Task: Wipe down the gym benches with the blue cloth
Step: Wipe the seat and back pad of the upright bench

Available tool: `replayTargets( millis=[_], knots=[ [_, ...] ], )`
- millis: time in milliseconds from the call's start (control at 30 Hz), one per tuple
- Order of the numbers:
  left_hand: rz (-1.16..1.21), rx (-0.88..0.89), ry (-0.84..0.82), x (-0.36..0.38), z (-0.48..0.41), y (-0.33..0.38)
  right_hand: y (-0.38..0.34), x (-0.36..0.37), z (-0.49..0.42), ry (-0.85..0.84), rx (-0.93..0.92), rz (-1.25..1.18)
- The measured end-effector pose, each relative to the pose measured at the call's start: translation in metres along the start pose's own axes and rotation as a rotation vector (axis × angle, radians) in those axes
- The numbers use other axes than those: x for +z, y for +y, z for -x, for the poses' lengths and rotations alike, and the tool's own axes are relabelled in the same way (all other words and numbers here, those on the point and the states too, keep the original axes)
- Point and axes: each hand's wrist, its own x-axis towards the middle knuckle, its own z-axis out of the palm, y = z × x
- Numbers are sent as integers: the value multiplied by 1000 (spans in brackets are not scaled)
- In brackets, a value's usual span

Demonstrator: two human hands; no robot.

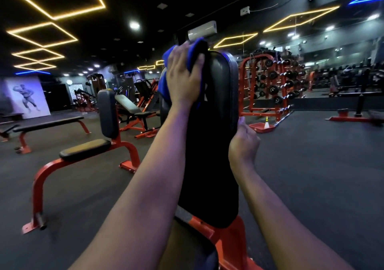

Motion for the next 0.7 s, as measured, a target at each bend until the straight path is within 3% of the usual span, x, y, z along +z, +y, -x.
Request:
replayTargets(
  millis=[200,267,333,467,533,633,700],
  knots=[
    [-19,-463,58,-18,-6,-52,6,2,-2,7,1,-7],
    [-49,-528,74,-15,-1,-42,7,2,-3,-4,-5,-17],
    [-90,-401,78,-8,17,-17,6,1,-3,-10,-13,-41],
    [-70,107,-16,-2,68,17,1,-1,1,-16,-37,-28],
    [-34,225,-80,-7,64,10,1,-2,1,-17,-19,-27],
    [-23,238,-100,-12,43,-11,2,0,0,-17,1,-16],
    [-16,81,-55,-11,31,-20,0,0,2,-22,6,-22]
  ],
)
